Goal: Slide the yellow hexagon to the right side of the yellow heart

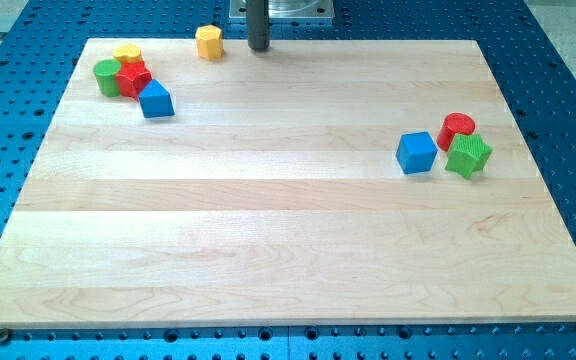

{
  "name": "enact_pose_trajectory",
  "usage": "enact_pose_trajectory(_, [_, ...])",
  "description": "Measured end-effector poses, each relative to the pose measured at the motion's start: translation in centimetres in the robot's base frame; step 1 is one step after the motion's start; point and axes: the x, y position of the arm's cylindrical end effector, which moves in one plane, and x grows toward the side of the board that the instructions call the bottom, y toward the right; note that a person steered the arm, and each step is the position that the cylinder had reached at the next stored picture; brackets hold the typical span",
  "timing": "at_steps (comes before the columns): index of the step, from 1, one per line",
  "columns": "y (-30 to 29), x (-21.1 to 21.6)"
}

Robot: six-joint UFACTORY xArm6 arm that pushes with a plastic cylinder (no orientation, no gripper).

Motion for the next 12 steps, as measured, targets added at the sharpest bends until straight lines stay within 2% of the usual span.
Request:
enact_pose_trajectory(2, [-3.7, 0.4])
enact_pose_trajectory(3, [-8.1, 4.9])
enact_pose_trajectory(4, [-4.2, 5.2])
enact_pose_trajectory(5, [-0.8, 0.0])
enact_pose_trajectory(7, [-7.2, 0.0])
enact_pose_trajectory(8, [-8.4, 0.2])
enact_pose_trajectory(10, [-8.6, 3.3])
enact_pose_trajectory(12, [-9.2, 2.4])
